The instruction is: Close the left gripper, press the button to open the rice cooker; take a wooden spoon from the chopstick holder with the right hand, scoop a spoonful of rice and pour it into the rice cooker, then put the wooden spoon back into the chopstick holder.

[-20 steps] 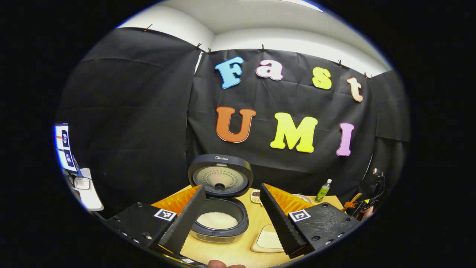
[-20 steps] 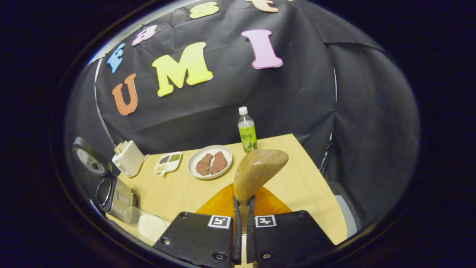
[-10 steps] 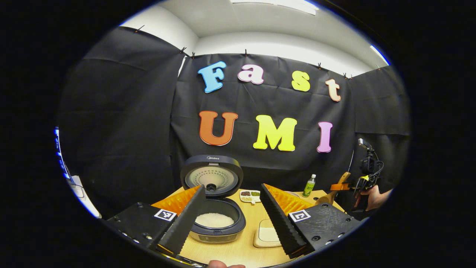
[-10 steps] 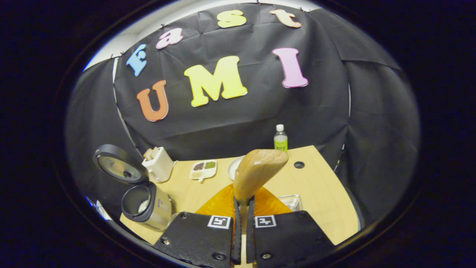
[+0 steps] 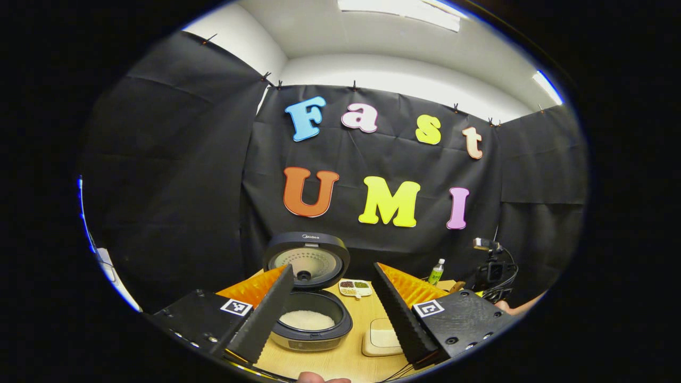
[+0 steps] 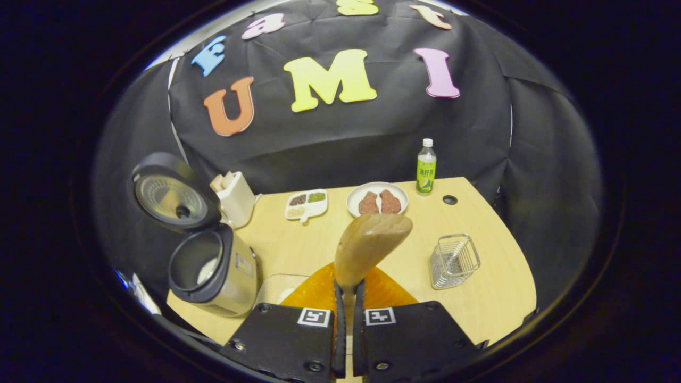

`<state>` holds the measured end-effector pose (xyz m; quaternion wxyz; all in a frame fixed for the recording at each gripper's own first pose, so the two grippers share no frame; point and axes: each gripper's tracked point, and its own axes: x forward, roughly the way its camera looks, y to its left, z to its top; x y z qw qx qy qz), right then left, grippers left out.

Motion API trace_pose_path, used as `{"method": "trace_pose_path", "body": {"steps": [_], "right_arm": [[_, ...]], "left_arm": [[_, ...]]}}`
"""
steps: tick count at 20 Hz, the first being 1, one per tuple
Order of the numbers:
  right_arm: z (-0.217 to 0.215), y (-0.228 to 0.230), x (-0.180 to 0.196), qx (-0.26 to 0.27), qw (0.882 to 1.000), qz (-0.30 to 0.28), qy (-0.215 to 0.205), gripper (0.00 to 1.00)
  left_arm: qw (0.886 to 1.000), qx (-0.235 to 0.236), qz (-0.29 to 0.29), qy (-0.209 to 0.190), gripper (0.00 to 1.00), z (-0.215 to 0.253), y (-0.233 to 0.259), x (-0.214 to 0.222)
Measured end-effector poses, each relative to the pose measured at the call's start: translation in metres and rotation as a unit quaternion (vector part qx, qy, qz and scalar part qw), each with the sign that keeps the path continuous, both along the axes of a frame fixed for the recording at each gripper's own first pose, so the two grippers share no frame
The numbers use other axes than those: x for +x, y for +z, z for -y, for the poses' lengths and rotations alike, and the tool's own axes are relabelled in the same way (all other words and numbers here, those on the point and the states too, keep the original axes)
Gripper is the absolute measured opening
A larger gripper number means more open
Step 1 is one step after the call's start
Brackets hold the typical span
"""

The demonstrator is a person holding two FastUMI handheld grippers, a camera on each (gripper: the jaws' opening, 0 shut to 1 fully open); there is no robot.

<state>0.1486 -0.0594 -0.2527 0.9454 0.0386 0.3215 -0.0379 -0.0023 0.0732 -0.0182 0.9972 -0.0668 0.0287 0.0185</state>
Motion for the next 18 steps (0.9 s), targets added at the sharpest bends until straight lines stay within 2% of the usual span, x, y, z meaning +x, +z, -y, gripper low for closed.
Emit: {"method": "trace_pose_path", "body": {"steps": [2,7,9,13,18], "right_arm": [[-0.009,-0.022,-0.002,-0.018,1.0,-0.014,0.002,0.1],[-0.02,-0.056,0.005,-0.106,0.994,-0.031,-0.007,0.1],[-0.026,-0.071,0.004,-0.116,0.992,-0.043,-0.008,0.1],[-0.055,-0.087,0.006,-0.065,0.996,-0.053,0.012,0.1],[-0.08,-0.092,0.012,0.004,0.998,-0.059,0.007,0.11]], "left_arm": [[1.0,0.002,-0.005,-0.001,0.95,-0.006,-0.003,-0.006],[1.0,0.012,-0.02,-0.002,0.95,-0.022,-0.011,-0.015],[1.0,0.009,-0.026,0.003,0.95,-0.031,-0.012,-0.019],[0.999,0.012,-0.042,0.017,0.95,-0.052,-0.019,-0.027],[0.998,-0.003,-0.05,0.03,0.95,-0.057,-0.018,-0.039]]}}
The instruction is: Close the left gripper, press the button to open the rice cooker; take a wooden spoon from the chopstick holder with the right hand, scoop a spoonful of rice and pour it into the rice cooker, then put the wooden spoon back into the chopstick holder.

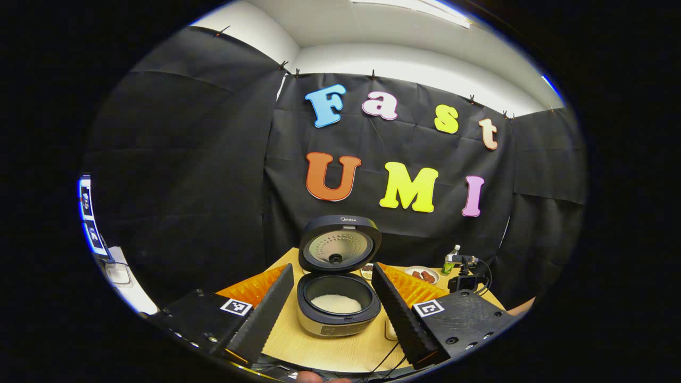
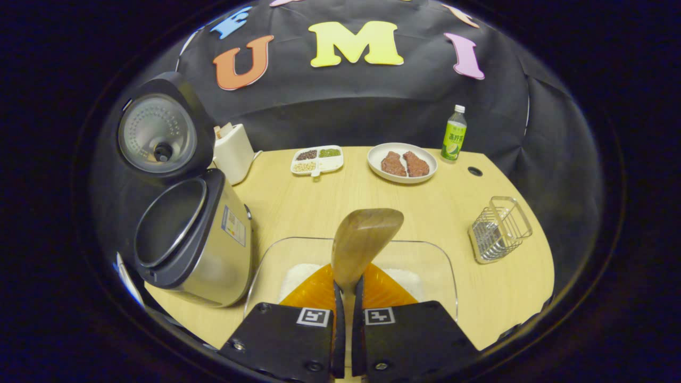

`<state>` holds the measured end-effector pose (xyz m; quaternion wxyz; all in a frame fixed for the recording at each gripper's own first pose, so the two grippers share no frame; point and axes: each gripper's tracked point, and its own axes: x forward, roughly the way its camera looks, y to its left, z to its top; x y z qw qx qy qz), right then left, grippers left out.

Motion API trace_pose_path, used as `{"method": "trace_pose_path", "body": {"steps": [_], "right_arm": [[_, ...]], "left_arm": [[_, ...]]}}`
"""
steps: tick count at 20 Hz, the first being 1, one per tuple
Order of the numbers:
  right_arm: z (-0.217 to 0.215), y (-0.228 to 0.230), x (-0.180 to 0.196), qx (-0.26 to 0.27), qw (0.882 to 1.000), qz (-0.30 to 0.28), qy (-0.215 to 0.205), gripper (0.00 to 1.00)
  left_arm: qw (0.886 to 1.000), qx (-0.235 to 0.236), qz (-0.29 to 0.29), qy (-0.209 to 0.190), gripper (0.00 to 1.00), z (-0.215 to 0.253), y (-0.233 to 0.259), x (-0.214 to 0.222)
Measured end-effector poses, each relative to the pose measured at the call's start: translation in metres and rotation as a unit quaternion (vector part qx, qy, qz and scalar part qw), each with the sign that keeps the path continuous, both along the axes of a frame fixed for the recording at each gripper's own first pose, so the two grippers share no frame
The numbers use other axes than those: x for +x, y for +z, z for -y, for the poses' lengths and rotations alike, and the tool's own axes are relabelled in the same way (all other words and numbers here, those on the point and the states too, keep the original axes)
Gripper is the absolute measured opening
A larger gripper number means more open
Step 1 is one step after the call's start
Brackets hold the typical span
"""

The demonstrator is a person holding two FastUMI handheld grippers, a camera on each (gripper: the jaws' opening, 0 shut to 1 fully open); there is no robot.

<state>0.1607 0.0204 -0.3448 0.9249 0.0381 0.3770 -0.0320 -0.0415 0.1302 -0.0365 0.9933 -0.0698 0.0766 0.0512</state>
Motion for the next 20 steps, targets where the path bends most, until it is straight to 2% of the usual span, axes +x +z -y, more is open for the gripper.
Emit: {"method": "trace_pose_path", "body": {"steps": [2,5,8,15,20], "right_arm": [[-0.008,0.0,0.002,0.016,1.0,-0.002,0.004,0.11],[-0.023,0.001,-0.002,0.081,0.997,-0.012,0.001,0.1],[-0.025,0.002,0.002,0.12,0.993,-0.02,-0.002,0.09],[-0.019,0.006,0.0,0.237,0.97,-0.052,-0.028,0.08],[0.008,0.007,0.0,0.296,0.952,-0.055,-0.046,0.09]], "left_arm": [[1.0,0.005,-0.001,-0.001,0.95,0.004,-0.003,0.0],[1.0,0.008,-0.002,0.003,0.95,0.009,0.0,-0.002],[1.0,0.007,-0.003,0.008,0.95,0.013,0.002,-0.004],[1.0,0.01,-0.014,0.017,0.95,0.035,0.005,0.002],[1.0,0.007,-0.016,0.017,0.95,0.059,0.012,0.014]]}}
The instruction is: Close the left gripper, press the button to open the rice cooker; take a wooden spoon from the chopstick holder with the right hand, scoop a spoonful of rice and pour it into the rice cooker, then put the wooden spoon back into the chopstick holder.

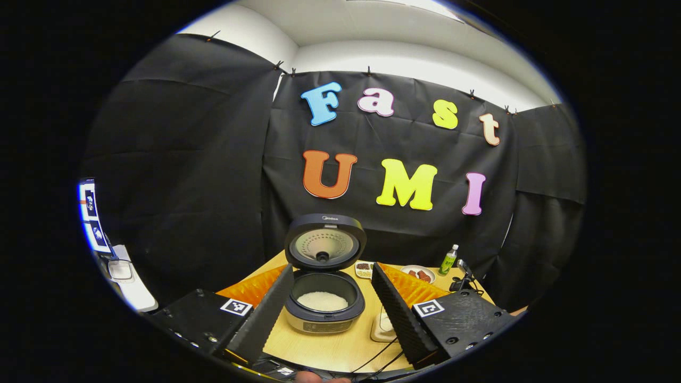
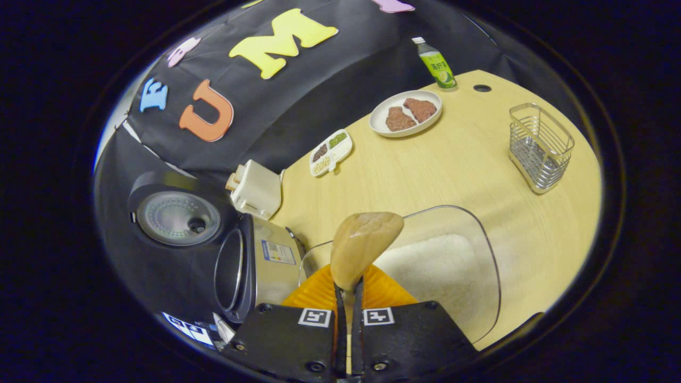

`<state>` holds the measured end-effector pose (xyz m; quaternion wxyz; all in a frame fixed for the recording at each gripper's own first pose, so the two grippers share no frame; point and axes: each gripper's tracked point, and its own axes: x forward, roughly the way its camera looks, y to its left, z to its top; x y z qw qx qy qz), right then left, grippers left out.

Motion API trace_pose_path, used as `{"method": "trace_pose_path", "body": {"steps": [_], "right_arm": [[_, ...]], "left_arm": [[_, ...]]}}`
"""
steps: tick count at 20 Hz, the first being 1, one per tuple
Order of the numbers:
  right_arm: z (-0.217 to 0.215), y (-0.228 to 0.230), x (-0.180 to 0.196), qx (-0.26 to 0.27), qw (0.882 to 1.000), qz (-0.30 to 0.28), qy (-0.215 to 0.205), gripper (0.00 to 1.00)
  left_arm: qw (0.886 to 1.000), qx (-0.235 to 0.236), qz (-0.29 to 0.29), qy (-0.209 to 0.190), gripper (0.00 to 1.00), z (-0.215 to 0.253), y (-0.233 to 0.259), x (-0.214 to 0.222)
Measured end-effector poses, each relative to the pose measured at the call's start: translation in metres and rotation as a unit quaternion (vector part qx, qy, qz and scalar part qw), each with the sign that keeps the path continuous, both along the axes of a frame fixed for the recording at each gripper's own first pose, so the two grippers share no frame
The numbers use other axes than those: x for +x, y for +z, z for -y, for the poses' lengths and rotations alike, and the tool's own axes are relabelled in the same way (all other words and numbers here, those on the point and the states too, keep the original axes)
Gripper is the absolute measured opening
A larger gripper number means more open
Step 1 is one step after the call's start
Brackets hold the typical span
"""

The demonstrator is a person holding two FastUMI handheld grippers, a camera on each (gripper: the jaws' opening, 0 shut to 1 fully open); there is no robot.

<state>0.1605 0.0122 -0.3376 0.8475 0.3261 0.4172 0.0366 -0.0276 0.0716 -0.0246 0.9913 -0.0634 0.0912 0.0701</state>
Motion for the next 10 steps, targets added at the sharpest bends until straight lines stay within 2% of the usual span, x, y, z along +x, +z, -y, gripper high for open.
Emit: {"method": "trace_pose_path", "body": {"steps": [6,10], "right_arm": [[0.049,0.025,0.001,0.056,0.998,0.013,-0.036,0.08],[0.065,0.044,-0.002,0.105,0.993,0.025,-0.047,0.08]], "left_arm": [[1.0,0.004,0.0,-0.008,0.94,0.025,0.002,0.022],[1.0,0.004,0.002,-0.013,0.95,0.032,0.006,0.036]]}}
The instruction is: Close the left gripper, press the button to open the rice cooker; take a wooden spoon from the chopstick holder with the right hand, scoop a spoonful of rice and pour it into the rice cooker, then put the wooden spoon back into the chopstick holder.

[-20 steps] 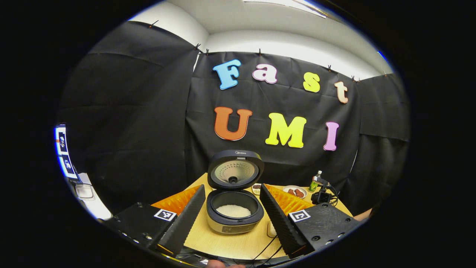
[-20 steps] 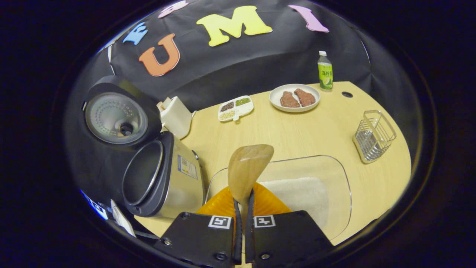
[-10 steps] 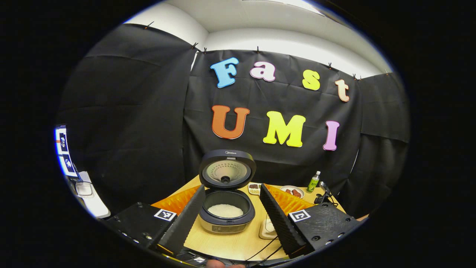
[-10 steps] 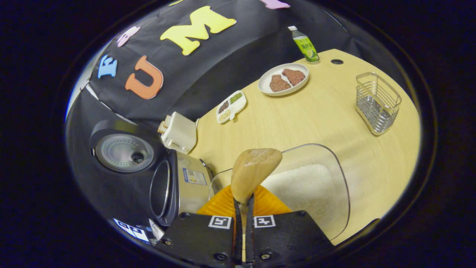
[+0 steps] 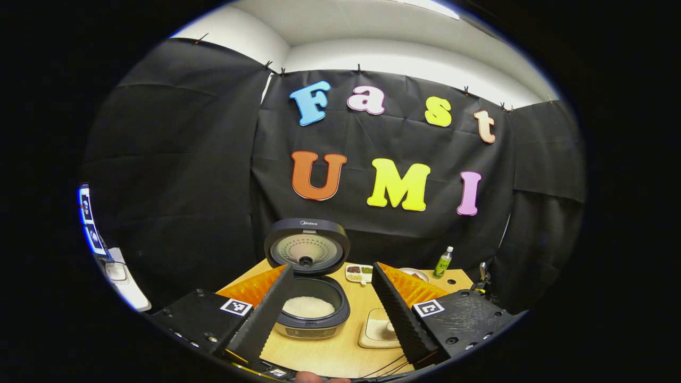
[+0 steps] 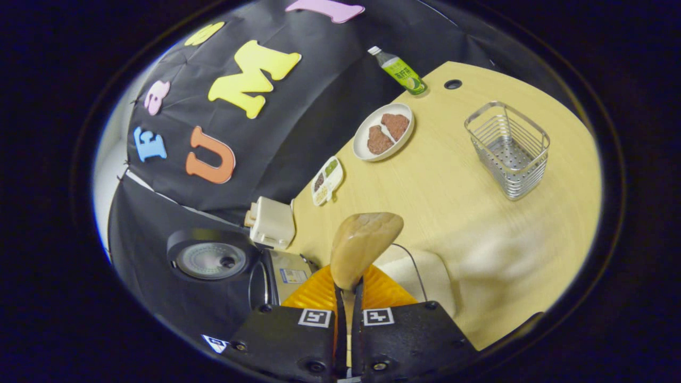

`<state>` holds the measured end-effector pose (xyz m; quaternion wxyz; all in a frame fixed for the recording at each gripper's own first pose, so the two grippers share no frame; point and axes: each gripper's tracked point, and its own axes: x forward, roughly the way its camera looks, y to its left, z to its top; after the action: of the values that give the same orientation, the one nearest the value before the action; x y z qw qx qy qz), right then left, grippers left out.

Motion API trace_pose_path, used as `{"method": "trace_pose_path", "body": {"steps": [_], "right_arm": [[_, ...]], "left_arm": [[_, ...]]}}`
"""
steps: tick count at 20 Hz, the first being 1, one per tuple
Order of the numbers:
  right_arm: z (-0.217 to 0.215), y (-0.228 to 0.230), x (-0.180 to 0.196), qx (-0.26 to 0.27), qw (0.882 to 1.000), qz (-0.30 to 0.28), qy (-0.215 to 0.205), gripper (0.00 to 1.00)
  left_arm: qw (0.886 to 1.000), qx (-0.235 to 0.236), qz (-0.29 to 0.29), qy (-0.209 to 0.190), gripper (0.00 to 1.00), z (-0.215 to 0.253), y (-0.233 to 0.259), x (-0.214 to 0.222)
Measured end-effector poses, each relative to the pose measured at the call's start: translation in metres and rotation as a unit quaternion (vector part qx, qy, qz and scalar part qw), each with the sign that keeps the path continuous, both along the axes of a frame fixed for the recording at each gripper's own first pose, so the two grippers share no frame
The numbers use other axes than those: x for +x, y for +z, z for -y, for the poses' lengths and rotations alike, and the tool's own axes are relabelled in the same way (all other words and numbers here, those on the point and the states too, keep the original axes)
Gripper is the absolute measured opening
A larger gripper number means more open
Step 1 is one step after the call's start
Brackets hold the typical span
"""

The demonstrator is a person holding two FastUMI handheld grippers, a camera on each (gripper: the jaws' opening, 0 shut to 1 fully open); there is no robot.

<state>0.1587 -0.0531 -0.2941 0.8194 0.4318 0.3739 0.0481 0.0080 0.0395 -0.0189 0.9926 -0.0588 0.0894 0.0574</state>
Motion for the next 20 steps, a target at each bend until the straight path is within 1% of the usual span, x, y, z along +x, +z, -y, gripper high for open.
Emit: {"method": "trace_pose_path", "body": {"steps": [3,6,10,14,17,20], "right_arm": [[0.004,0.015,0.0,0.034,0.999,0.011,-0.003,0.09],[0.003,0.037,-0.004,0.044,0.999,0.021,0.002,0.08],[-0.015,0.077,0.002,0.057,0.997,0.045,0.016,0.08],[-0.052,0.115,0.019,0.047,0.995,0.072,0.048,0.08],[-0.093,0.143,0.035,0.05,0.991,0.093,0.081,0.08],[-0.135,0.158,0.05,0.048,0.987,0.106,0.112,0.08]], "left_arm": [[1.0,-0.001,0.002,-0.004,0.95,0.003,0.0,0.007],[1.0,-0.002,0.004,-0.007,0.95,0.003,0.002,0.01],[1.0,0.009,0.006,-0.006,0.94,-0.004,0.001,0.007],[1.0,0.019,0.004,-0.001,0.95,-0.012,-0.002,-0.004],[1.0,0.022,0.002,0.002,0.95,-0.017,-0.004,-0.013],[1.0,0.015,-0.009,0.01,0.95,-0.023,-0.01,-0.021]]}}
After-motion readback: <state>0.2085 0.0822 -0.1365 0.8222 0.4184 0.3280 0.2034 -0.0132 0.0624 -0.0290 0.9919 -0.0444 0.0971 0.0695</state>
